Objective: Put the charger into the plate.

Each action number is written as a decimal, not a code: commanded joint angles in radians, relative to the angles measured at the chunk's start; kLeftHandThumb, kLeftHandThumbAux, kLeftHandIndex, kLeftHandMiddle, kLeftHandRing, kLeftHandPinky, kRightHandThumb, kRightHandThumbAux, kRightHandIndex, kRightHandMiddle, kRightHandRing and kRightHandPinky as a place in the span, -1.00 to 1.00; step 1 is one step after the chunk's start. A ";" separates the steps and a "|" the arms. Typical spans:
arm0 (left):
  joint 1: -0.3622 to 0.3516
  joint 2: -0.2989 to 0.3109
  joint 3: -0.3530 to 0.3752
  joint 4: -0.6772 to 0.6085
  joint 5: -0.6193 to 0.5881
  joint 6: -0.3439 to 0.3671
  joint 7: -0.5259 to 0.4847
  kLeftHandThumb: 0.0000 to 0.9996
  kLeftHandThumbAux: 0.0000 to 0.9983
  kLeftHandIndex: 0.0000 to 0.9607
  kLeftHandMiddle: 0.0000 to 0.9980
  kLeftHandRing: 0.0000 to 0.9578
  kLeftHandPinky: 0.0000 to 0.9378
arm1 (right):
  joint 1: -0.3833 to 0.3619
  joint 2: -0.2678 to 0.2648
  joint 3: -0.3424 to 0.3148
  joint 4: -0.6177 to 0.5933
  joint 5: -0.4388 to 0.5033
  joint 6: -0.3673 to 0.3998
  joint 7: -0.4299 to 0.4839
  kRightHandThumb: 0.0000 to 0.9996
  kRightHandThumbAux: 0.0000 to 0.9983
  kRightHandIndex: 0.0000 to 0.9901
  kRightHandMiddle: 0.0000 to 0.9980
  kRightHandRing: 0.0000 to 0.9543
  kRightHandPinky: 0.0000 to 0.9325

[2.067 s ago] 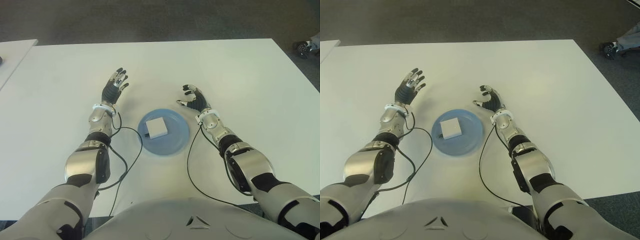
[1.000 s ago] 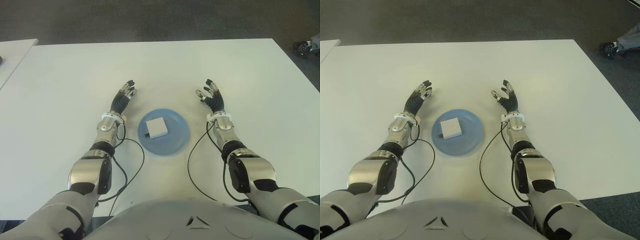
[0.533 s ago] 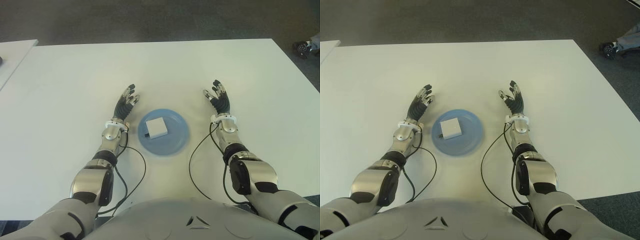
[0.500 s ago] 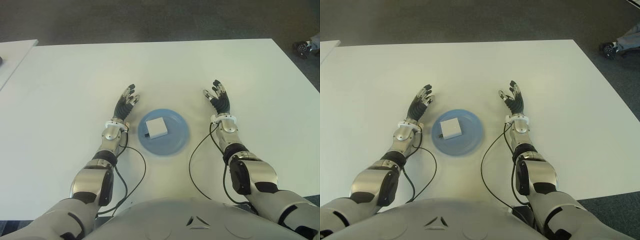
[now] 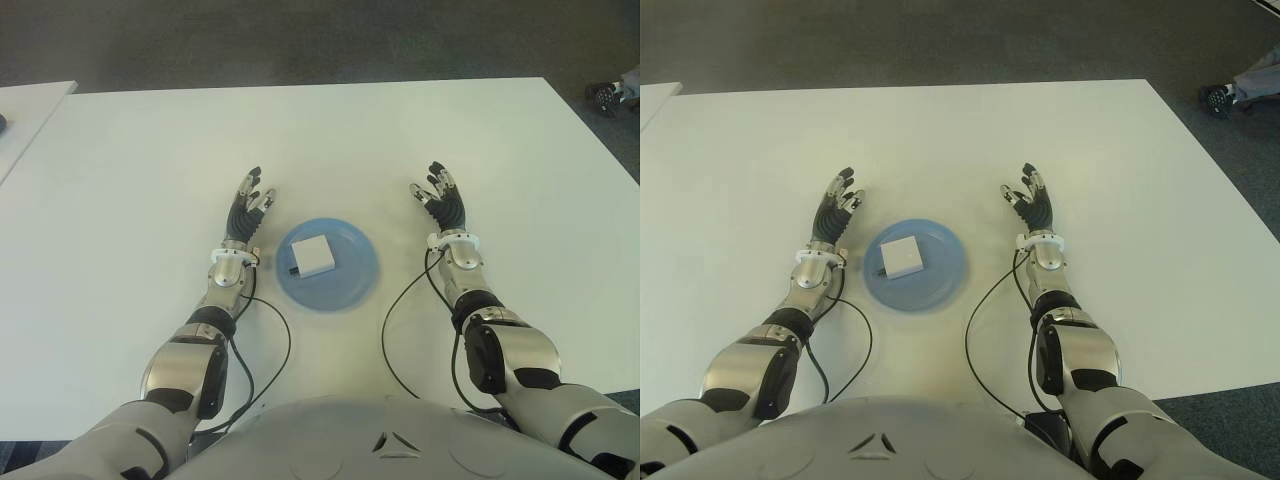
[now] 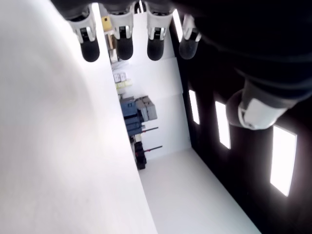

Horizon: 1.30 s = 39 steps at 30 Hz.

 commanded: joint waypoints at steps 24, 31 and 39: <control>0.021 -0.105 0.078 0.039 -0.080 0.049 0.022 -0.73 -0.06 -1.00 -1.00 -1.00 -1.00 | 0.124 -0.015 0.134 0.039 -0.098 0.082 -0.025 -0.76 0.25 -1.00 -0.95 -0.88 -0.74; 0.008 -0.092 0.072 0.013 -0.074 0.103 0.028 -0.69 -0.05 -1.00 -1.00 -1.00 -1.00 | 0.123 -0.016 0.164 0.044 -0.112 0.092 -0.022 -0.75 0.17 -1.00 -0.98 -0.92 -0.82; 0.014 -0.069 0.055 -0.010 -0.056 0.103 0.018 -0.74 -0.03 -1.00 -1.00 -1.00 -1.00 | 0.129 -0.020 0.204 0.050 -0.138 0.078 -0.026 -0.63 0.18 -1.00 -1.00 -0.97 -0.85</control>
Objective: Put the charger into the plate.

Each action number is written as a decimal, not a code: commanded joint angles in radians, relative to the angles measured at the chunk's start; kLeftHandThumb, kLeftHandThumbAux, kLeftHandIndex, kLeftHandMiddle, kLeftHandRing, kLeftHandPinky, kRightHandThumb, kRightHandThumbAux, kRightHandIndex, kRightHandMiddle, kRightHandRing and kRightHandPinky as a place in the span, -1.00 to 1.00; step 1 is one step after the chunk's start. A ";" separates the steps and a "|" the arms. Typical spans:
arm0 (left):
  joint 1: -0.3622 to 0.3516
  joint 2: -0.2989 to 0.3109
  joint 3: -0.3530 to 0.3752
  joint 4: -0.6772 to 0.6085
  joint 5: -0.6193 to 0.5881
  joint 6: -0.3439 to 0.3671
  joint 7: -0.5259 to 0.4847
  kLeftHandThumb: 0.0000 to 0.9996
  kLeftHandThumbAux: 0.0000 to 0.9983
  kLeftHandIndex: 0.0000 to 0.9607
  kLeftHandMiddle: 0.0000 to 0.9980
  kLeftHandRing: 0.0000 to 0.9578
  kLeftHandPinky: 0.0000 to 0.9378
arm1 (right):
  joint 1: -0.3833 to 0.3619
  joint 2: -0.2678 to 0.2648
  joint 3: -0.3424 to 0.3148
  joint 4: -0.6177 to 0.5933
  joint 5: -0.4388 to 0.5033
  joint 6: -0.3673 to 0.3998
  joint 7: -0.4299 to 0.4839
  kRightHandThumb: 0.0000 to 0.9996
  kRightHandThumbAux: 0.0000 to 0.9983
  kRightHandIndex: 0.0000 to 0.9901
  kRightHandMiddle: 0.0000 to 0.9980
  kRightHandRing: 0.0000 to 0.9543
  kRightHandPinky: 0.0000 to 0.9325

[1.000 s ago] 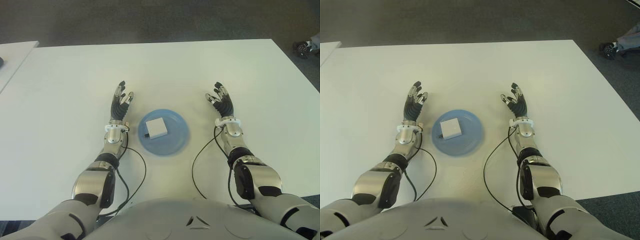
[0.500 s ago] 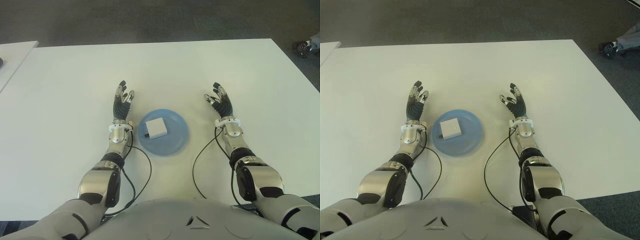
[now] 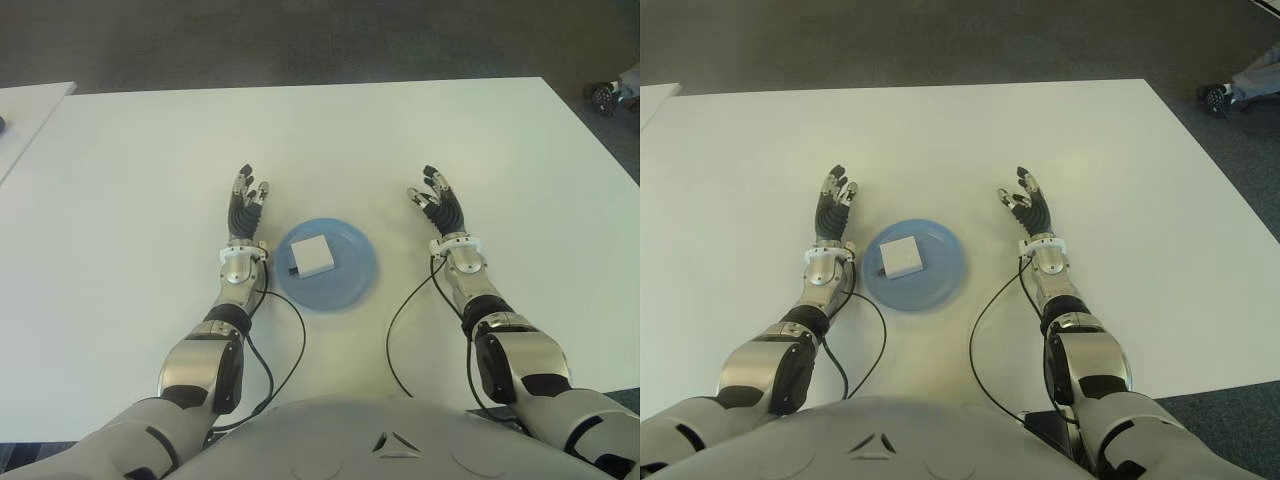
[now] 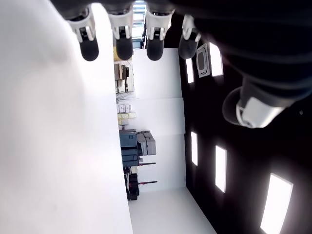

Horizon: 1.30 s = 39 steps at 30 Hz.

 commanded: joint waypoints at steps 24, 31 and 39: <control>0.048 0.027 -0.013 -0.016 -0.012 0.096 -0.182 -0.82 0.03 -1.00 -1.00 -1.00 -1.00 | 0.103 0.023 0.089 0.082 -0.063 0.100 0.032 -0.58 0.23 -1.00 -0.99 -0.98 -0.87; 0.052 0.035 -0.013 -0.027 -0.014 0.118 -0.209 -0.84 0.00 -1.00 -1.00 -1.00 -1.00 | 0.101 0.025 0.098 0.083 -0.066 0.107 0.030 -0.62 0.24 -1.00 -0.99 -0.96 -0.86; 0.051 0.043 -0.015 -0.034 -0.016 0.143 -0.228 -0.84 -0.02 -1.00 -1.00 -1.00 -1.00 | 0.099 0.030 0.104 0.081 -0.065 0.115 0.017 -0.66 0.25 -1.00 -0.99 -0.97 -0.88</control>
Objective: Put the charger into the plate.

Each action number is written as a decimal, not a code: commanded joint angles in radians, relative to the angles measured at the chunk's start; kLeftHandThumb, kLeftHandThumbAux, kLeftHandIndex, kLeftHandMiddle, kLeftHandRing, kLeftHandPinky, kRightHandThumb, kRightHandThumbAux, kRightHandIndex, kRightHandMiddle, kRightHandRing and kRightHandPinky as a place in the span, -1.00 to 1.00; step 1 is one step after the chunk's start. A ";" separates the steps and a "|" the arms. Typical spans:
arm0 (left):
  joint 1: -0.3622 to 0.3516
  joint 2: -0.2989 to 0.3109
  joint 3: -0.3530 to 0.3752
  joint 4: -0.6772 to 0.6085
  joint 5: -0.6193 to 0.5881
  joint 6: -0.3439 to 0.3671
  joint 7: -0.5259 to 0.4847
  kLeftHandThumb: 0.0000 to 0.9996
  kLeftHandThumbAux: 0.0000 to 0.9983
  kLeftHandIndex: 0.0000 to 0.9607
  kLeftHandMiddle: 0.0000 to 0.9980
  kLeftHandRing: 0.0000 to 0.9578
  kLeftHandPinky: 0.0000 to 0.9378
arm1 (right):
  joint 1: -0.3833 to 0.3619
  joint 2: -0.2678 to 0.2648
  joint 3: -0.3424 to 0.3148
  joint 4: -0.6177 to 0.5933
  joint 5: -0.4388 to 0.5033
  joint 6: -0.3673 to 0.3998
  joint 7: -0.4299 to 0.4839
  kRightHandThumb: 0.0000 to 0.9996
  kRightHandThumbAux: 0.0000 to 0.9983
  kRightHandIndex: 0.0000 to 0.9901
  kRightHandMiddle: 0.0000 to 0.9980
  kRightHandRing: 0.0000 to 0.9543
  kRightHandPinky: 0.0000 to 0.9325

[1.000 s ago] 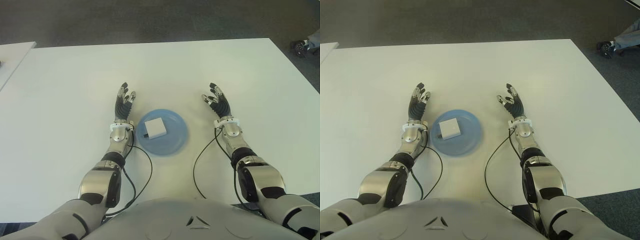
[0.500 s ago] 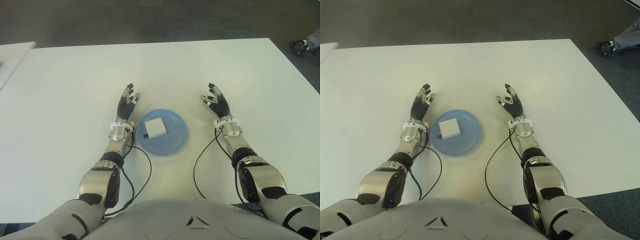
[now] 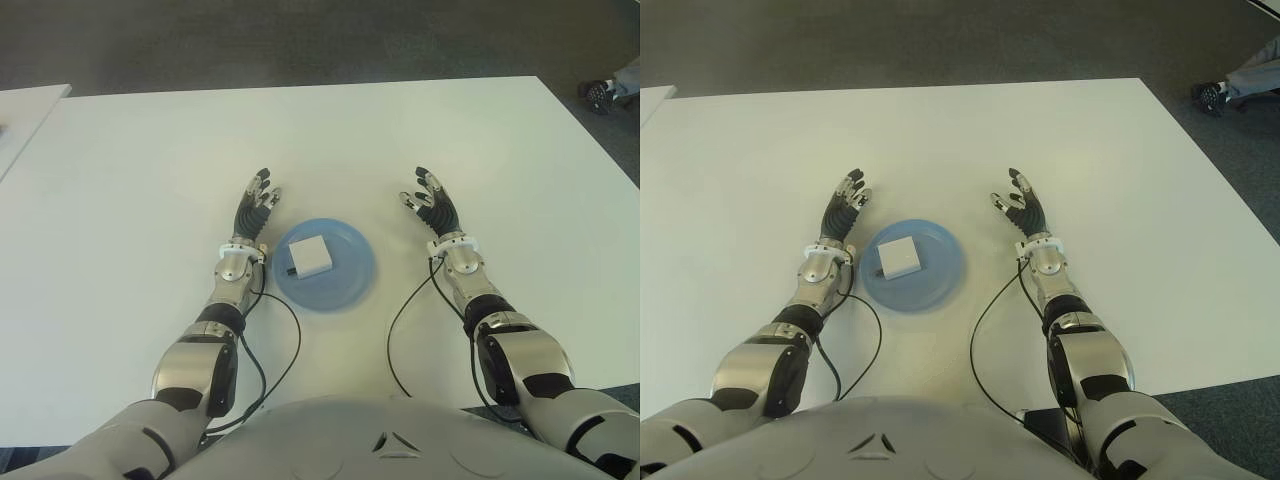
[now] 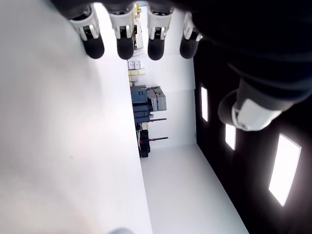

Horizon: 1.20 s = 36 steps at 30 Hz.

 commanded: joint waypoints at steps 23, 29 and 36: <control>0.040 0.022 -0.012 0.004 0.005 0.070 -0.042 -0.85 0.00 -1.00 -1.00 -1.00 -1.00 | 0.087 0.055 0.044 0.098 -0.042 0.132 0.020 -0.69 0.20 -1.00 -0.98 -0.96 -0.86; 0.042 0.022 -0.011 0.001 0.004 0.074 -0.043 -0.86 -0.01 -1.00 -1.00 -1.00 -1.00 | 0.084 0.055 0.046 0.102 -0.045 0.133 0.019 -0.69 0.20 -1.00 -0.97 -0.95 -0.85; 0.041 0.021 -0.007 0.001 -0.001 0.075 -0.047 -0.87 -0.02 -1.00 -1.00 -1.00 -1.00 | 0.082 0.052 0.049 0.103 -0.047 0.132 0.019 -0.70 0.20 -1.00 -0.97 -0.95 -0.85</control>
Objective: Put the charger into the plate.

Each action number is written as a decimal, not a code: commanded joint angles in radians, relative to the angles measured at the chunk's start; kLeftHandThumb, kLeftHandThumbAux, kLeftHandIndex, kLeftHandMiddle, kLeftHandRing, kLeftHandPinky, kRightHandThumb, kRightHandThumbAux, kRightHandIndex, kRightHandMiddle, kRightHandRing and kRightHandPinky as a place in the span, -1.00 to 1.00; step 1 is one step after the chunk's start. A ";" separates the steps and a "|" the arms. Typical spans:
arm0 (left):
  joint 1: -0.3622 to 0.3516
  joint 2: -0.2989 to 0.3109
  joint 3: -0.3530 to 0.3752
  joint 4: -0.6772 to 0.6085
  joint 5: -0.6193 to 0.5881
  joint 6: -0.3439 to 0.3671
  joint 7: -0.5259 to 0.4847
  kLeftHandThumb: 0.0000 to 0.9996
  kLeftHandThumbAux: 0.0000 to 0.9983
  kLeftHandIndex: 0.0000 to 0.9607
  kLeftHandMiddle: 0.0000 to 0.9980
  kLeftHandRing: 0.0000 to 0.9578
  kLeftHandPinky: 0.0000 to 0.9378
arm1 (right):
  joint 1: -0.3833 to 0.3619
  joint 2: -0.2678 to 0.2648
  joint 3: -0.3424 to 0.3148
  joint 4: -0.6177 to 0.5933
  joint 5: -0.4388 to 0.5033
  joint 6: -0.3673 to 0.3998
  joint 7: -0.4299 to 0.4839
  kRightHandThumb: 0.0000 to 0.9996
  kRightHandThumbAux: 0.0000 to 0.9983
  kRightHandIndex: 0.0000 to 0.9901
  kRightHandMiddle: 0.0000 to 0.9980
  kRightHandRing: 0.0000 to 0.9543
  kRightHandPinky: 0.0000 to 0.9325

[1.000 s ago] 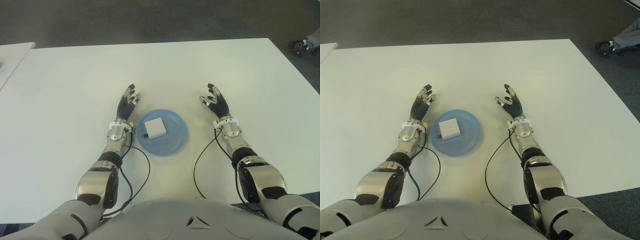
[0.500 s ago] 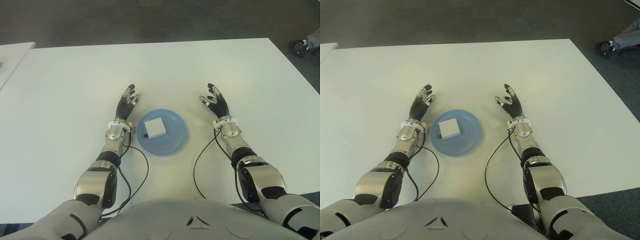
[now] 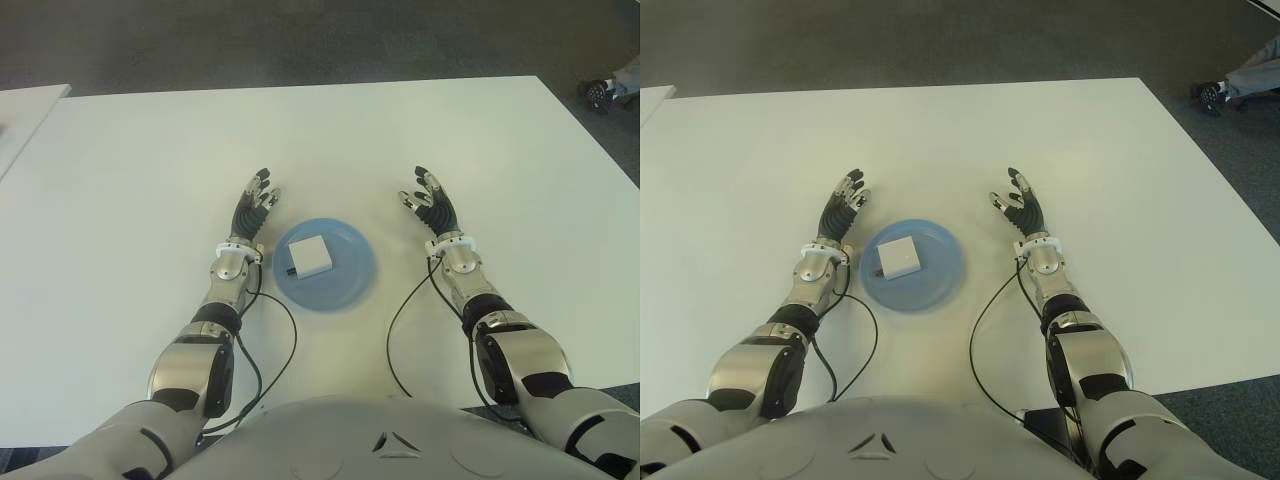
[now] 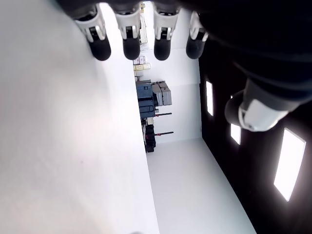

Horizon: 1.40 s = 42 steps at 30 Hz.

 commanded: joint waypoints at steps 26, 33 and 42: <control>0.038 -0.002 -0.002 0.010 -0.017 0.041 -0.031 -0.90 0.05 -1.00 -1.00 -1.00 -1.00 | 0.087 0.043 0.049 0.101 -0.065 0.120 0.037 -0.67 0.16 -1.00 -0.96 -0.94 -0.83; 0.038 -0.003 0.000 0.009 -0.022 0.042 -0.038 -0.90 0.05 -1.00 -1.00 -1.00 -1.00 | 0.086 0.045 0.047 0.103 -0.062 0.120 0.045 -0.64 0.17 -1.00 -0.95 -0.93 -0.83; 0.036 -0.003 0.002 0.008 -0.026 0.048 -0.036 -0.90 0.06 -1.00 -1.00 -1.00 -1.00 | 0.085 0.047 0.044 0.105 -0.058 0.120 0.054 -0.62 0.22 -1.00 -0.95 -0.93 -0.83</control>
